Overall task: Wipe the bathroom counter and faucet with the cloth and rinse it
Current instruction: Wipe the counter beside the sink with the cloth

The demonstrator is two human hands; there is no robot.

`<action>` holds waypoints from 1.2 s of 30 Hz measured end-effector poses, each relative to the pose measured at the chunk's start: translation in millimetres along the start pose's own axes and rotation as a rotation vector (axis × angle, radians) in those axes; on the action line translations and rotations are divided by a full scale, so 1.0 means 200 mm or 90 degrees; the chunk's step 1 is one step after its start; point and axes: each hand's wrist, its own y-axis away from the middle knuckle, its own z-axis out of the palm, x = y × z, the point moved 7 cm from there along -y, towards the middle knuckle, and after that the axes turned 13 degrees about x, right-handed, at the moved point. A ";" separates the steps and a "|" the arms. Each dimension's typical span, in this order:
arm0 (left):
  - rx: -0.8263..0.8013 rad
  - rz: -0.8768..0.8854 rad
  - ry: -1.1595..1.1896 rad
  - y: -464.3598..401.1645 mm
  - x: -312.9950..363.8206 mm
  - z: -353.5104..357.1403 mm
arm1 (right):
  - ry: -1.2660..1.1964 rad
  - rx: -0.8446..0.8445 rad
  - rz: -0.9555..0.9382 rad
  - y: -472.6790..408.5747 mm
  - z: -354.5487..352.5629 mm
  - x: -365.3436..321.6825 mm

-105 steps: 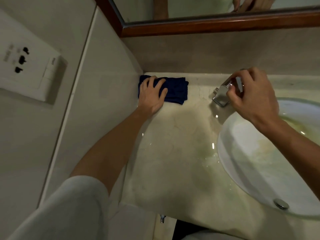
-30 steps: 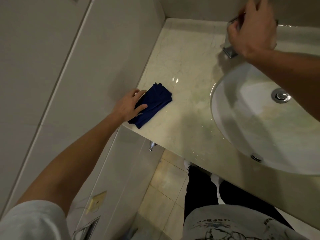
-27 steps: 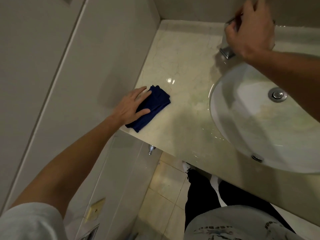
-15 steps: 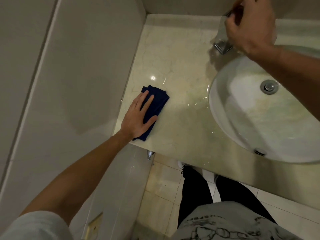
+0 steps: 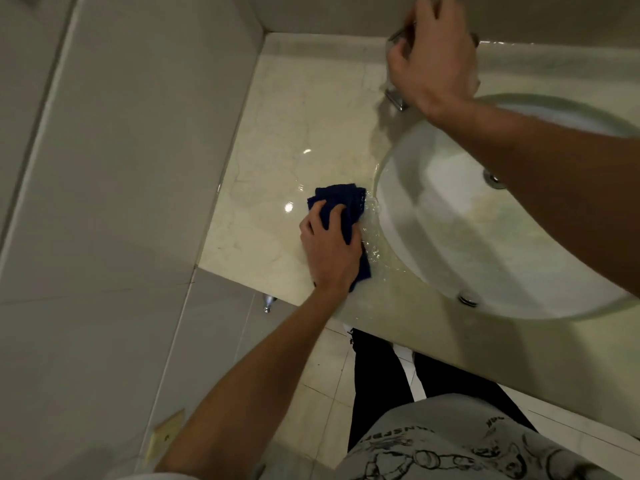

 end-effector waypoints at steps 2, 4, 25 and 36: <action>0.013 -0.014 0.015 0.03 0.14 0.05 | -0.004 0.000 -0.008 0.00 0.00 0.00; 0.009 -0.005 0.050 0.03 0.29 0.10 | -0.015 -0.002 -0.014 0.00 0.00 0.00; 0.063 -0.058 0.236 -0.62 -0.23 -0.32 | -0.045 -0.035 -0.023 -0.01 -0.02 0.00; -0.065 0.151 0.119 -1.58 -0.26 0.19 | -0.027 -0.018 0.008 -0.02 0.02 0.01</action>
